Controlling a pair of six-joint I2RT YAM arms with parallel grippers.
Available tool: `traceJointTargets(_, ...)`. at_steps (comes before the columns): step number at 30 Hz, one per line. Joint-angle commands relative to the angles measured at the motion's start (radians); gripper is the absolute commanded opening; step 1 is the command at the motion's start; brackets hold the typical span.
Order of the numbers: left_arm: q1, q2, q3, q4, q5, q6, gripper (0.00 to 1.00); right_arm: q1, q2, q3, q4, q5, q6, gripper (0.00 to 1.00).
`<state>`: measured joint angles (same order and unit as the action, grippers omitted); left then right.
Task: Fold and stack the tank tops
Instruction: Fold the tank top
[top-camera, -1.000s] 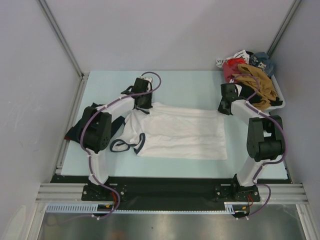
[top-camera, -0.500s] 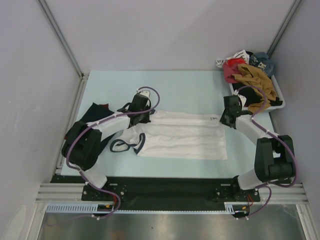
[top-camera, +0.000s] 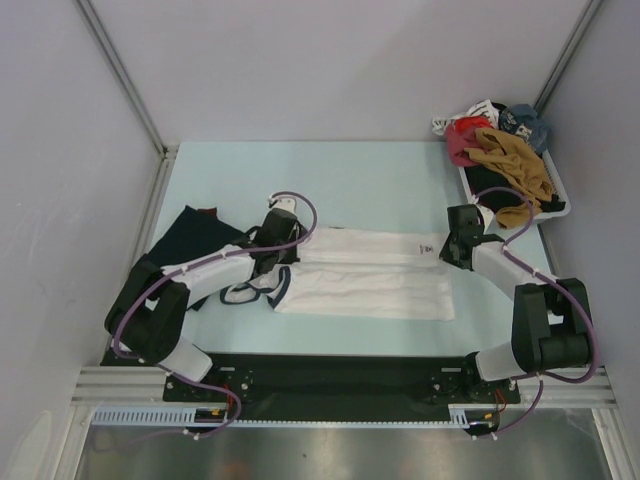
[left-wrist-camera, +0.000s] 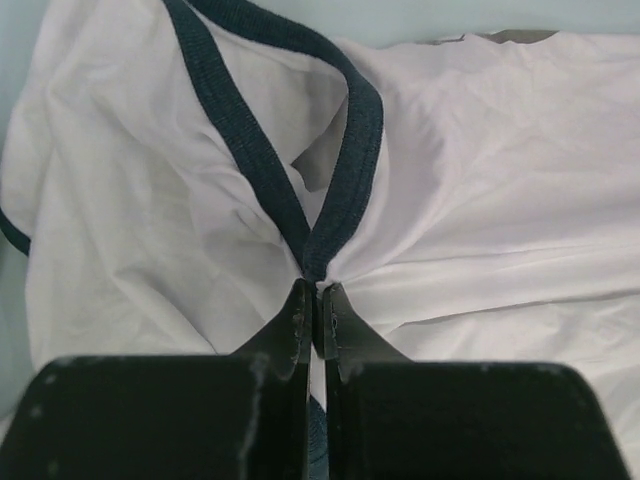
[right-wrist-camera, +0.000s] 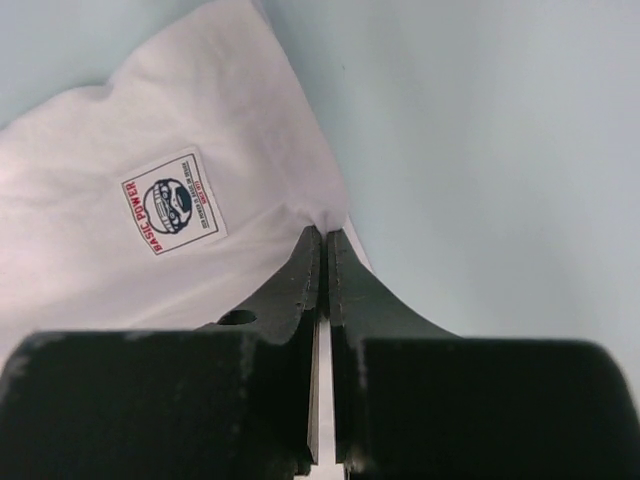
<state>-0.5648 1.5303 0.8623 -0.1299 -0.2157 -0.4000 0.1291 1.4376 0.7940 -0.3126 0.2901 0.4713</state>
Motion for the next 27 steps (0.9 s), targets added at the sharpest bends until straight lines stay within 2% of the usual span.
traceJointTargets(1, -0.029, -0.027, -0.040, 0.003, -0.080, -0.056, 0.04, -0.002, -0.019, -0.027, 0.026, 0.017, 0.035, 0.00)
traceJointTargets(9, -0.044, -0.045, -0.181, 0.048, -0.102, -0.168, 0.07, -0.003, -0.022, -0.079, 0.040, 0.038, 0.082, 0.03)
traceJointTargets(13, -0.046, -0.050, -0.209, 0.072, -0.091, -0.181, 0.17, -0.005, -0.031, -0.087, 0.044, 0.043, 0.084, 0.20)
traceJointTargets(14, -0.047, -0.050, -0.207, 0.070, -0.097, -0.183, 0.20, -0.005, -0.037, -0.084, 0.040, 0.044, 0.084, 0.21)
traceJointTargets(15, -0.046, -0.052, -0.200, 0.062, -0.099, -0.184, 0.33, -0.006, -0.051, -0.081, 0.035, 0.046, 0.082, 0.24)
traceJointTargets(16, -0.046, -0.061, -0.195, 0.056, -0.103, -0.178, 0.40, -0.006, -0.063, -0.081, 0.032, 0.052, 0.082, 0.30)
traceJointTargets(18, -0.046, -0.073, -0.169, 0.032, -0.114, -0.172, 0.57, -0.005, -0.091, -0.079, 0.029, 0.055, 0.075, 0.34)
traceJointTargets(20, -0.046, -0.096, -0.146, 0.009, -0.119, -0.160, 0.65, -0.006, -0.135, -0.073, 0.026, 0.061, 0.058, 0.41)
traceJointTargets(21, -0.046, -0.105, -0.116, -0.019, -0.122, -0.155, 0.73, -0.006, -0.150, -0.067, 0.023, 0.061, 0.050, 0.42)
traceJointTargets(24, -0.046, -0.143, -0.059, -0.074, -0.119, -0.139, 0.83, -0.005, -0.178, -0.039, 0.029, 0.041, 0.007, 0.48)
traceJointTargets(27, -0.046, -0.192, -0.022, -0.131, -0.108, -0.134, 0.90, -0.005, -0.149, 0.002, 0.053, -0.035, -0.046, 0.60)
